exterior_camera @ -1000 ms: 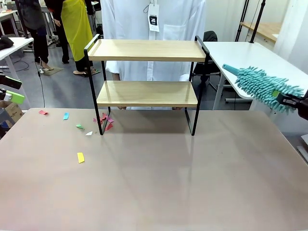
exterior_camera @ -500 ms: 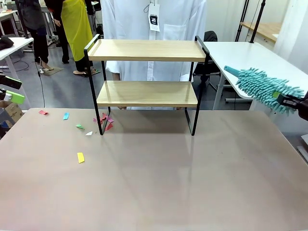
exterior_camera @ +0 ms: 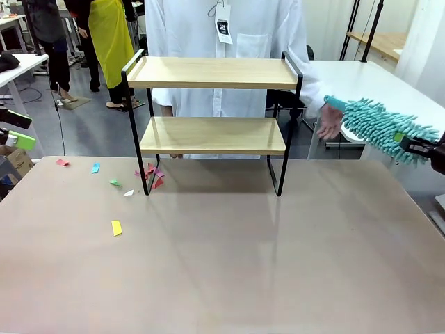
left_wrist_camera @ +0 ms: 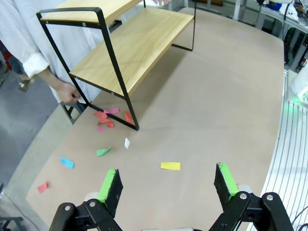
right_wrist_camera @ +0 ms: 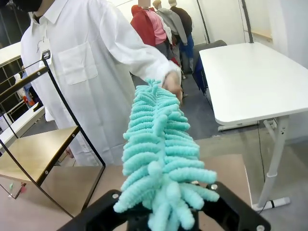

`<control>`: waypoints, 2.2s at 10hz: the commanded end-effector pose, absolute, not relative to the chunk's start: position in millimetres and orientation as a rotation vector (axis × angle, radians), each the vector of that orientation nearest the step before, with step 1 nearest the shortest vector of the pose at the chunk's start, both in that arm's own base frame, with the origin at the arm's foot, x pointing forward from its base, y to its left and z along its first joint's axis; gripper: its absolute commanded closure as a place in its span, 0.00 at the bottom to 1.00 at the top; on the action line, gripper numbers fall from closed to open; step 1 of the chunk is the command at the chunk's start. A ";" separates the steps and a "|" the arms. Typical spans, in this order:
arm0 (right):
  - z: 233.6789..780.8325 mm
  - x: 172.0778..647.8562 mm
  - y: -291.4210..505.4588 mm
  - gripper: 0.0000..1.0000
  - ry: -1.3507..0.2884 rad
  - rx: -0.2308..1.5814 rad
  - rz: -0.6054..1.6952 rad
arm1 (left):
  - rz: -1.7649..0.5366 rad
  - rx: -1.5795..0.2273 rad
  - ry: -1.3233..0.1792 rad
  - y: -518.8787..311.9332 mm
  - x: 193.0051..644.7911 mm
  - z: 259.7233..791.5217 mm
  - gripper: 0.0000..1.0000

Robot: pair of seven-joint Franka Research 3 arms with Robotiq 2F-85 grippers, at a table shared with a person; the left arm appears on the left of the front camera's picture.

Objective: Clean the shelf.
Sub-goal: Hand the Duster back to the human.

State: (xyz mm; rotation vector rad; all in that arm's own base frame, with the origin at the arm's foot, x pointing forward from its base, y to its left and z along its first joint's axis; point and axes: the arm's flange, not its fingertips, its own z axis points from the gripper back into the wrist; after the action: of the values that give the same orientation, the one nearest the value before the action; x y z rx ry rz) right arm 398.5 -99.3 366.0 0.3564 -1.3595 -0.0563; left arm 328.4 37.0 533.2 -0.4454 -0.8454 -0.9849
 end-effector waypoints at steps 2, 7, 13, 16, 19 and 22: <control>367.4 398.5 -98.3 0.84 -1.352 0.342 -0.055 | -0.997 -0.456 -0.862 37.3 329.0 534.2 0.00; 367.4 398.5 -98.3 0.84 -1.352 0.342 -0.055 | -0.997 -0.456 -0.862 37.3 329.0 534.2 0.00; 366.1 398.5 -99.0 0.27 -1.359 0.357 -0.056 | -0.997 -0.456 -0.862 37.3 329.0 534.2 0.00; 415.4 377.0 -109.3 0.25 -1.363 0.403 -0.036 | -0.997 -0.456 -0.862 37.3 329.0 534.2 0.00; 490.3 364.9 -130.6 0.00 -1.466 0.476 -0.088 | -0.997 -0.456 -0.862 37.3 329.0 534.2 0.00; 556.9 355.5 -185.8 0.00 -1.605 0.607 -0.298 | -0.997 -0.456 -0.862 37.3 329.0 534.2 0.00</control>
State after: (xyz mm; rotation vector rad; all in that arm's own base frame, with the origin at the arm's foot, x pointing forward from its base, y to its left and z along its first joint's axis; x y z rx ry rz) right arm 353.3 -163.9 547.0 0.5383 -1.5765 -0.2232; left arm 328.3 37.0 533.5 -0.4453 -0.8450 -0.9853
